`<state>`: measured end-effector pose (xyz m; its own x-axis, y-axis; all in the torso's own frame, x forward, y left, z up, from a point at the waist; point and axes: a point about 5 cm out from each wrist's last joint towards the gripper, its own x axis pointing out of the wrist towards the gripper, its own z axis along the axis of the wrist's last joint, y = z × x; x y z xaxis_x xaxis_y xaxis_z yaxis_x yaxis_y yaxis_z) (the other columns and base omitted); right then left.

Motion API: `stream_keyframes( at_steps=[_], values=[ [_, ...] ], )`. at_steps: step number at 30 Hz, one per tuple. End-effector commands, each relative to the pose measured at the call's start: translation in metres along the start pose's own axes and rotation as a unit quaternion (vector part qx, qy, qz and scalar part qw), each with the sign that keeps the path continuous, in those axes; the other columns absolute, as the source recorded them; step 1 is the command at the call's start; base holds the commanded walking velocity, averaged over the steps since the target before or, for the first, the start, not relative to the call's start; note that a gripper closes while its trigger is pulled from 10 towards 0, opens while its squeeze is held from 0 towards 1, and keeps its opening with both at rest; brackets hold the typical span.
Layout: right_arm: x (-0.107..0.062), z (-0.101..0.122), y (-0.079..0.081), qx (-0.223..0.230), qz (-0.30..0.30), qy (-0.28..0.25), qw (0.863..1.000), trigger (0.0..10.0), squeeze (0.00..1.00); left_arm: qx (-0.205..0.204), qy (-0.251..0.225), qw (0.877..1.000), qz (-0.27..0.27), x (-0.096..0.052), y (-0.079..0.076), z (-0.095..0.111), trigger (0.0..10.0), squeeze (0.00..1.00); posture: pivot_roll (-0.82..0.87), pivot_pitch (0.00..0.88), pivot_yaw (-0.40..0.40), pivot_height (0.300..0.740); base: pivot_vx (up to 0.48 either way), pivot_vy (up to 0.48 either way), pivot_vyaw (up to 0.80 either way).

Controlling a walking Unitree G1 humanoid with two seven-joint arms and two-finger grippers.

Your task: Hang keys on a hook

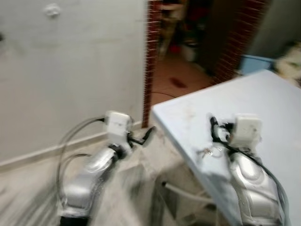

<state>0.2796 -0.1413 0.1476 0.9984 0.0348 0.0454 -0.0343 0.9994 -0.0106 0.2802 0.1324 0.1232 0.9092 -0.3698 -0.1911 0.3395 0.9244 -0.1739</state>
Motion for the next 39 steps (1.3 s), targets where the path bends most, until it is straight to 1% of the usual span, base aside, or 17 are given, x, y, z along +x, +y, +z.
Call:
stream_keyframes(
  at_steps=[1, 2, 3, 6, 9, 12, 13, 26, 29, 30, 33, 36, 39],
  values=[
    [-0.003, -0.007, -0.021, -0.010, -0.037, 0.018, 0.999, 10.0, 0.00, -0.008, -0.019, 0.999, -0.042, 0.005, -0.020, 0.007, 10.0, 0.00, 0.10, 0.000, -0.053, 0.740, 0.390, 0.000, 0.00],
    [-0.002, -0.007, -0.021, -0.010, -0.036, 0.018, 0.999, 10.0, 0.00, -0.004, -0.009, 0.999, -0.030, 0.006, -0.019, 0.005, 10.0, 0.00, 0.10, 0.000, -0.053, 0.740, 0.000, 0.000, 0.00],
    [-0.002, -0.007, -0.021, -0.009, -0.036, 0.018, 0.999, 10.0, 0.00, -0.010, 0.000, 0.999, -0.031, 0.006, -0.018, 0.003, 10.0, 0.00, 0.10, 0.000, -0.054, 0.740, 0.000, 0.000, 0.00],
    [-0.001, -0.008, -0.021, -0.008, -0.036, 0.019, 0.999, 10.0, 0.00, -0.007, 0.003, 0.999, -0.043, 0.004, -0.020, 0.001, 10.0, 0.00, 0.10, 0.000, -0.055, 0.740, 0.000, 0.000, 0.00],
    [0.000, -0.008, -0.019, -0.008, -0.033, 0.020, 0.999, 10.0, 0.00, -0.004, 0.017, 0.999, -0.034, 0.004, -0.018, -0.004, 10.0, 0.00, 0.11, 0.000, -0.055, 0.740, 0.000, 0.000, 0.00],
    [0.000, -0.009, -0.020, -0.008, -0.033, 0.021, 0.999, 10.0, 0.00, -0.013, 0.026, 0.999, -0.035, 0.004, -0.019, -0.008, 10.0, 0.00, 0.11, 0.000, -0.057, 0.740, 0.000, 0.000, 0.00],
    [0.001, -0.009, -0.020, -0.009, -0.032, 0.022, 0.999, 10.0, 0.00, -0.006, 0.031, 0.999, -0.035, 0.004, -0.021, -0.009, 10.0, 0.00, 0.11, 0.000, -0.058, 0.740, 0.000, 0.000, 0.00],
    [0.002, -0.009, -0.020, -0.015, -0.026, 0.027, 0.999, 10.0, 0.00, -0.001, 0.037, 0.999, -0.033, 0.007, -0.024, -0.012, 10.0, 0.00, 0.10, 0.000, -0.065, 0.740, 0.000, 0.000, 0.00],
    [0.001, -0.010, -0.020, -0.016, -0.020, 0.036, 0.999, 10.0, 0.00, -0.001, 0.034, 0.999, -0.025, 0.008, -0.023, -0.012, 10.0, 0.00, 0.10, 0.000, -0.071, 0.740, 0.000, 0.000, 0.00],
    [-0.001, -0.013, -0.021, -0.019, -0.016, 0.051, 0.998, 10.0, 0.00, 0.008, 0.031, 0.999, -0.018, 0.008, -0.023, -0.011, 10.0, 0.00, 0.09, 0.000, -0.074, 0.740, 0.000, 0.000, 0.00],
    [-0.003, -0.016, -0.022, -0.025, -0.011, 0.063, 0.998, 10.0, 0.00, 0.013, 0.028, 0.999, -0.015, 0.009, -0.023, -0.011, 10.0, 0.00, 0.09, 0.000, -0.078, 0.740, 0.000, 0.000, 0.00],
    [-0.010, -0.024, -0.029, -0.037, -0.011, 0.084, 0.996, 10.0, 0.00, 0.008, 0.030, 0.999, -0.014, 0.009, -0.024, -0.013, 10.0, 0.00, 0.08, 0.000, -0.082, 0.740, 0.000, 0.000, 0.00],
    [-0.011, -0.025, -0.031, -0.036, -0.015, 0.088, 0.995, 10.0, 0.00, 0.007, 0.033, 0.999, -0.015, 0.008, -0.024, -0.015, 10.0, 0.00, 0.08, 0.000, -0.082, 0.740, 0.000, 0.000, 0.00]
  ],
)
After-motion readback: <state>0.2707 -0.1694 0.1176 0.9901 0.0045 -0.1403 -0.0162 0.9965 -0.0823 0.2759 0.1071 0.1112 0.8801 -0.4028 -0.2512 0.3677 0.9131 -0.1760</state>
